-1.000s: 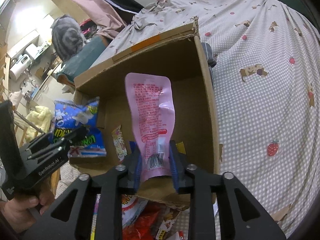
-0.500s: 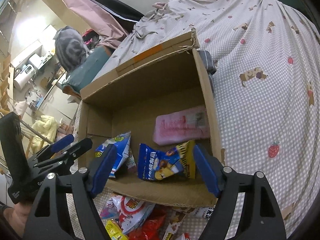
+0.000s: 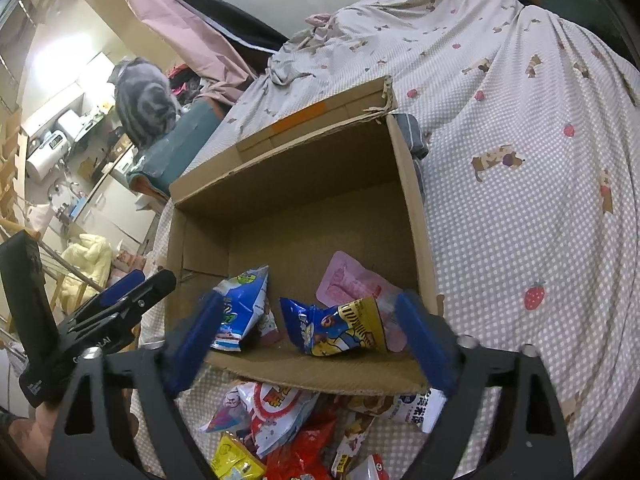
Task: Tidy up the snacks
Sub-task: 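Withdraw both grippers from the box toward the remaining snacks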
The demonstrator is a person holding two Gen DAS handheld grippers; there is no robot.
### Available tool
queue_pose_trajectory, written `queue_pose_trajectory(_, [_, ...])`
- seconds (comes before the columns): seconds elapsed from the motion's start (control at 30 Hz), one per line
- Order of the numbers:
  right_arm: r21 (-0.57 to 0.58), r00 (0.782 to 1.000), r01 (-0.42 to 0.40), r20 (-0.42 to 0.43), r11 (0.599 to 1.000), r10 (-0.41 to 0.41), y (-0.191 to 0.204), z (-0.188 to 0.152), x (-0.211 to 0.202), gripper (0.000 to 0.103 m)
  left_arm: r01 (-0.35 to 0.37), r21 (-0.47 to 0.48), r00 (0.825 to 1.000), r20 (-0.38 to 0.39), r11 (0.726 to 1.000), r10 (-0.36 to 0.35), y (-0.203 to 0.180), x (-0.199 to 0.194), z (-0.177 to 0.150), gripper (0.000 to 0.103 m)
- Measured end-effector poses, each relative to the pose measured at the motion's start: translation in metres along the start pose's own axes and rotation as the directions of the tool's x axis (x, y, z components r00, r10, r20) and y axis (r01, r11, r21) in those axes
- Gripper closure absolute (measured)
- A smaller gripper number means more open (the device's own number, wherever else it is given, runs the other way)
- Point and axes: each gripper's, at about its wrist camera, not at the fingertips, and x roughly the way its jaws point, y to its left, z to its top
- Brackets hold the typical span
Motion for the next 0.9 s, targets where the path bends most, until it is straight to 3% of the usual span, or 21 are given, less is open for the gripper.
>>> queue_pose_trajectory(0.13, [-0.006, 1.000, 0.007, 0.000, 1.000, -0.007, 0.002, -0.004, -0.009, 0.004, 0.025, -0.029, 1.000, -0.001, 0.999, -0.025, 0.005, -0.009, -0.001, 0.023])
queue_pose_trajectory(0.33, [-0.030, 1.000, 0.018, 0.015, 0.999, -0.017, 0.009, -0.010, -0.026, 0.004, 0.092, -0.060, 0.996, -0.010, 0.994, -0.093, 0.009, -0.022, -0.008, 0.010])
queue_pose_trajectory(0.9, [-0.027, 0.999, 0.039, -0.020, 0.999, -0.039, 0.014, -0.049, -0.055, 0.004, -0.037, -0.054, 0.995, -0.100, 0.998, 0.031, 0.018, -0.062, -0.052, 0.009])
